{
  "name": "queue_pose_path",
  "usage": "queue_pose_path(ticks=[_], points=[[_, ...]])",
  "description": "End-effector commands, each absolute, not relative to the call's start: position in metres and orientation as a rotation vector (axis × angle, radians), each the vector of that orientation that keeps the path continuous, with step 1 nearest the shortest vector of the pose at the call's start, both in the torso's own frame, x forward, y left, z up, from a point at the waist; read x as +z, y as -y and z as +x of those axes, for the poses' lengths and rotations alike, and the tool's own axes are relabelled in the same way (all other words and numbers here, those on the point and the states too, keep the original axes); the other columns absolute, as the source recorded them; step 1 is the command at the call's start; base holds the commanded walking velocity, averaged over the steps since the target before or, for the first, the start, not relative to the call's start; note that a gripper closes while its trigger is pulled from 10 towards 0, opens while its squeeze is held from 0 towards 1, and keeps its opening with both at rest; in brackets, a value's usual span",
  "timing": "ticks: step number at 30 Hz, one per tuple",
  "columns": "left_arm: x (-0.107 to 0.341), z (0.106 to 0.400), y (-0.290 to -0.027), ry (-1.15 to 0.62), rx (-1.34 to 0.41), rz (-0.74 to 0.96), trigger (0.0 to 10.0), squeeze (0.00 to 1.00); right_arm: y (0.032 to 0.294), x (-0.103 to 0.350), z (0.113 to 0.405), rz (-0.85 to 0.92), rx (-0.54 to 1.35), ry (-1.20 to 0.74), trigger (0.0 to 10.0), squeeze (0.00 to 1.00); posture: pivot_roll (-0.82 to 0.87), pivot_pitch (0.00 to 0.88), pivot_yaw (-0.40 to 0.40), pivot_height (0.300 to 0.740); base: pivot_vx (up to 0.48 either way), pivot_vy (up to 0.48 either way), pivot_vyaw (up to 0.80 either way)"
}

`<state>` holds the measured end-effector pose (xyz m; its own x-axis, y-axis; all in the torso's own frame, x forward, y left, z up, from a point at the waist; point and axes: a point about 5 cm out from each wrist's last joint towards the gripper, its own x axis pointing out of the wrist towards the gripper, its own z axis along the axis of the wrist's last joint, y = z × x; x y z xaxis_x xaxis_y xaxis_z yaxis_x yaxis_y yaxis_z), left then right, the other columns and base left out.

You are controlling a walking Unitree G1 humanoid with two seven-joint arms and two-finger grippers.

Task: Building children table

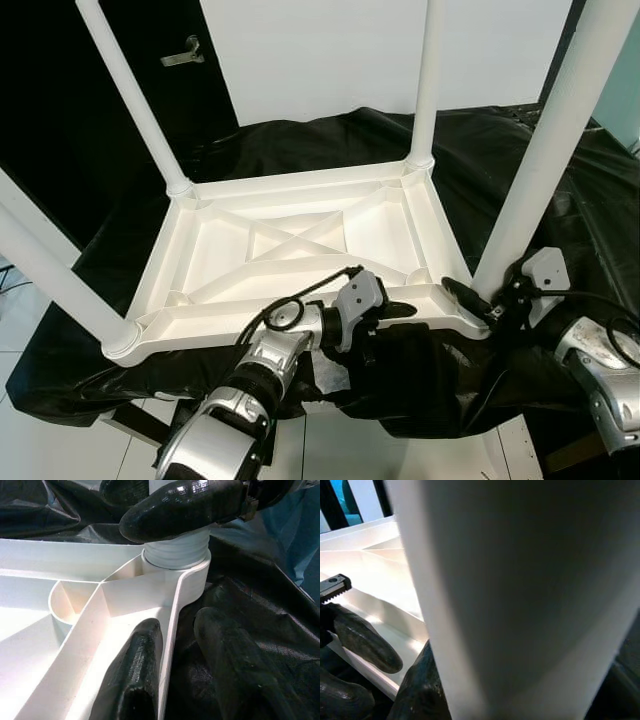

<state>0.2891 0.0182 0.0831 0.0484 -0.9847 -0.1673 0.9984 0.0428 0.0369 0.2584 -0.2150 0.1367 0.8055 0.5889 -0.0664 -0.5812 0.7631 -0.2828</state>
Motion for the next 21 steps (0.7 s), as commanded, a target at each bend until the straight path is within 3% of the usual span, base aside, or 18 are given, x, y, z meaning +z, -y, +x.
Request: queue_pose_path(ticks=[1, 3, 5, 6, 9, 21], points=[[0.047, 0.266, -0.025, -0.323, -1.623, 0.165, 10.0, 0.0, 0.211, 0.127, 0.257, -0.286, 0.659, -0.02, 0.0, 0.0, -0.16, 0.0, 0.085, 0.74, 0.0, 0.0, 0.0], [0.047, 0.266, -0.025, -0.323, -1.623, 0.165, 10.0, 0.0, 0.211, 0.127, 0.257, -0.286, 0.659, -0.02, 0.0, 0.0, -0.16, 0.0, 0.085, 0.74, 0.0, 0.0, 0.0], [0.047, 0.266, -0.025, -0.322, -1.624, 0.165, 10.0, 0.0, 0.194, 0.115, 0.261, -0.187, 0.344, 0.03, 0.0, 0.0, -0.16, 0.0, 0.086, 0.74, 0.0, 0.0, 0.0], [0.047, 0.266, -0.025, -0.322, -1.624, 0.165, 10.0, 0.0, 0.194, 0.115, 0.261, -0.187, 0.344, 0.03, 0.0, 0.0, -0.16, 0.0, 0.086, 0.74, 0.0, 0.0, 0.0], [0.048, 0.267, -0.025, -0.321, -1.624, 0.168, 10.0, 0.0, 0.165, 0.106, 0.246, -0.081, 0.016, 0.079, 0.0, 0.0, -0.15, 0.0, 0.086, 0.74, 0.0, 0.0, 0.0], [0.048, 0.267, -0.026, -0.326, -1.626, 0.173, 10.0, 0.0, 0.172, 0.107, 0.245, -0.071, -0.158, 0.1, 0.0, 0.0, -0.15, 0.0, 0.088, 0.74, 0.0, 0.0, 0.0]])
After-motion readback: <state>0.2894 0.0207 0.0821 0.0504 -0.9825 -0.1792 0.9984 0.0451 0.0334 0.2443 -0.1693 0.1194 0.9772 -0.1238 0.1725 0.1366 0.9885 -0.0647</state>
